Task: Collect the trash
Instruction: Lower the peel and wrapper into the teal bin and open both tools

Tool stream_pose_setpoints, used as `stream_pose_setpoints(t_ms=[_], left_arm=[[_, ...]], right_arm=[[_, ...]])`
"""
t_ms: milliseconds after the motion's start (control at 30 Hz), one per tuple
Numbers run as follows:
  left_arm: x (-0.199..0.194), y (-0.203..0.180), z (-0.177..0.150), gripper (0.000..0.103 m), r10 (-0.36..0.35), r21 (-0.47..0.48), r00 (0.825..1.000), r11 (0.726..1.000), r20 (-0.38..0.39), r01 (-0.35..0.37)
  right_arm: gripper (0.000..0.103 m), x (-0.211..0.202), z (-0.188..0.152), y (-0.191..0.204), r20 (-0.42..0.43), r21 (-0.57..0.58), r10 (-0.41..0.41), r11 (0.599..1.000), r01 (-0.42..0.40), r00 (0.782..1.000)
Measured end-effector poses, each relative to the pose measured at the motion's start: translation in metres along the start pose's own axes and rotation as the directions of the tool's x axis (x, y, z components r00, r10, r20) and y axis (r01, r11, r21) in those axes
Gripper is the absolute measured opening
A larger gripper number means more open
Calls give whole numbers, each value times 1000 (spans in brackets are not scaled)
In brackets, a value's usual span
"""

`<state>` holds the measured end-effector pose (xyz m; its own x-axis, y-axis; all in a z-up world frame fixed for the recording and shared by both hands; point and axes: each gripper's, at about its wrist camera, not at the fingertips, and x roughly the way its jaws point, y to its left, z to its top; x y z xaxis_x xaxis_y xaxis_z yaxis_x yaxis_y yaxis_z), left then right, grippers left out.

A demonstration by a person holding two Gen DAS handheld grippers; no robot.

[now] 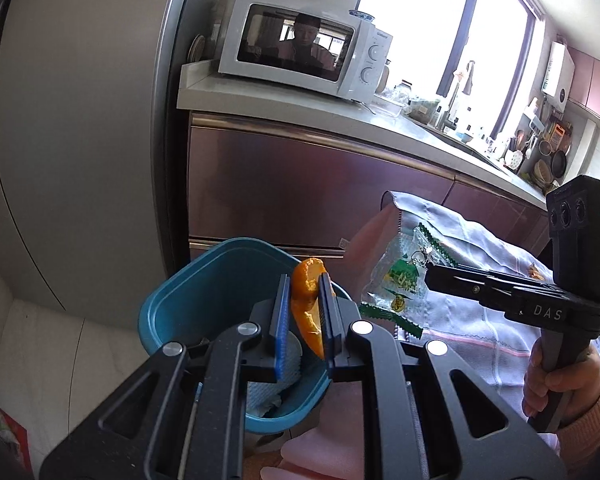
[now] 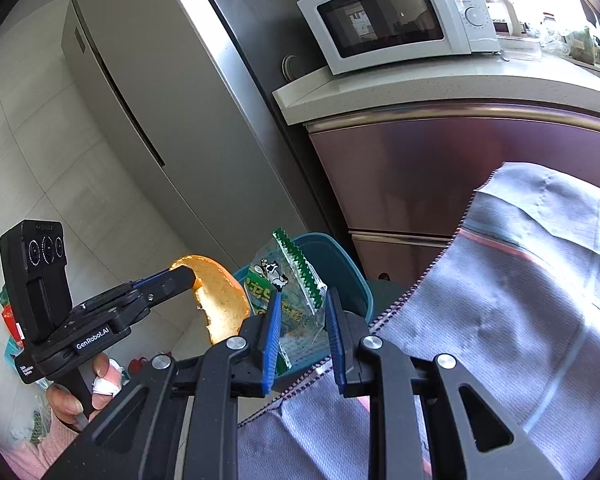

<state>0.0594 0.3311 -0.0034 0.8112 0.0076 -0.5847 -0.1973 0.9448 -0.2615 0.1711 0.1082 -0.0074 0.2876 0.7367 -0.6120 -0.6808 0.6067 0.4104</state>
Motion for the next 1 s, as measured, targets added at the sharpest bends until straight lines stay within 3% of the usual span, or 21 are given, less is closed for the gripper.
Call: stream_pose_setpoints(t_ms=[500, 833, 933, 1000], left_arm=[[42, 23, -4, 14, 76, -32, 996, 996, -56, -78], [77, 30, -12, 15, 110, -38, 987, 993, -118, -115], [88, 29, -16, 17, 116, -37, 984, 992, -137, -122], [93, 30, -18, 17, 116, -41, 983, 992, -143, -123]], right_arm=[[21, 68, 17, 3, -130, -28, -61, 998, 58, 990], [22, 92, 15, 4, -207, -43, -95, 995, 87, 974], [31, 98, 13, 2, -222, -35, -99, 995, 94, 970], [32, 97, 14, 0, -217, -22, -92, 996, 89, 972]])
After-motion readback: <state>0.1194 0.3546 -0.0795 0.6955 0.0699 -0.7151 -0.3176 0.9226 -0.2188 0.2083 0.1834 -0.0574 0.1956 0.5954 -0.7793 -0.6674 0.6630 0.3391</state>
